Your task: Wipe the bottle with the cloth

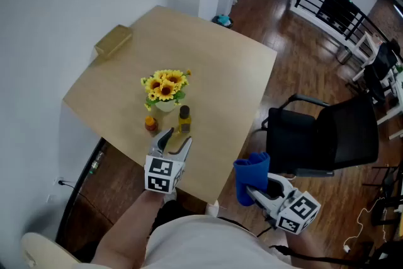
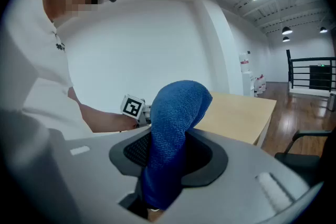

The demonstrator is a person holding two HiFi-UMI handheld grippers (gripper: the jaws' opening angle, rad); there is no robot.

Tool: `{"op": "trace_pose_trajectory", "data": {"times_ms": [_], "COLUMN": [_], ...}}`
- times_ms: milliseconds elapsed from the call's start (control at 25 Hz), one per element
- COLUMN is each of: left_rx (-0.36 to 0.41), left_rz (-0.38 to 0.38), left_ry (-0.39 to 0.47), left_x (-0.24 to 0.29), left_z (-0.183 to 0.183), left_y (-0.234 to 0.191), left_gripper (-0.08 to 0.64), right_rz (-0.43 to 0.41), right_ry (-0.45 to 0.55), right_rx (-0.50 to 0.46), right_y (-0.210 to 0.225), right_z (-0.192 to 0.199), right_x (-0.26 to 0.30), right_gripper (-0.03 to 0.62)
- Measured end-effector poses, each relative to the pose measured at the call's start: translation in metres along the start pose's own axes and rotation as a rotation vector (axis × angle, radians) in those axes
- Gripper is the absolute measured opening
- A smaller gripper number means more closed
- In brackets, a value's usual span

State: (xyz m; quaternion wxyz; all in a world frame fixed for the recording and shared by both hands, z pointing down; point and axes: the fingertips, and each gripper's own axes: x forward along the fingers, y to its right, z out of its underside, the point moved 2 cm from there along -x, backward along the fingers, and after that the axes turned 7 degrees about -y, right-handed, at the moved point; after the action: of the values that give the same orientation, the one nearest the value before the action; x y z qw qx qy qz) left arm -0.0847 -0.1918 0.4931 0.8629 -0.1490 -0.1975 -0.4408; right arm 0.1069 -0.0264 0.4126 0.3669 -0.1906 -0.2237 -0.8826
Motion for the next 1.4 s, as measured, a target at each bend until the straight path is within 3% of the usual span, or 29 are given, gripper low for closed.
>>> {"op": "trace_pose_trajectory", "data": {"times_ms": [200,360,520,800,1080,1400], "left_rx": [0.026,0.054,0.075,0.14,0.199,0.246], "left_rz": [0.005,0.048,0.092,0.143,0.198,0.23], "left_ry": [-0.061,-0.094,-0.092,-0.09,-0.058,-0.05], "left_x": [0.066,0.097,0.112,0.111,0.068,0.021], "left_z": [-0.003,0.004,0.007,0.002,-0.025,-0.038], "left_y": [-0.045,-0.056,-0.059,-0.057,-0.027,0.032], "left_gripper": [0.276,0.26,0.177,0.154,0.152,0.153], "right_rz": [0.049,0.105,0.152,0.184,0.119,-0.074], "right_ry": [-0.017,-0.016,-0.025,-0.023,0.024,0.004], "right_rx": [0.023,0.054,0.089,0.131,0.052,-0.202], "right_y": [0.009,0.011,0.01,0.015,0.019,-0.008], "right_z": [-0.015,-0.023,-0.024,-0.017,-0.051,-0.122], "right_x": [0.03,0.044,0.051,0.055,0.07,0.116], "right_gripper": [0.152,0.152,0.152,0.152,0.152,0.152]}}
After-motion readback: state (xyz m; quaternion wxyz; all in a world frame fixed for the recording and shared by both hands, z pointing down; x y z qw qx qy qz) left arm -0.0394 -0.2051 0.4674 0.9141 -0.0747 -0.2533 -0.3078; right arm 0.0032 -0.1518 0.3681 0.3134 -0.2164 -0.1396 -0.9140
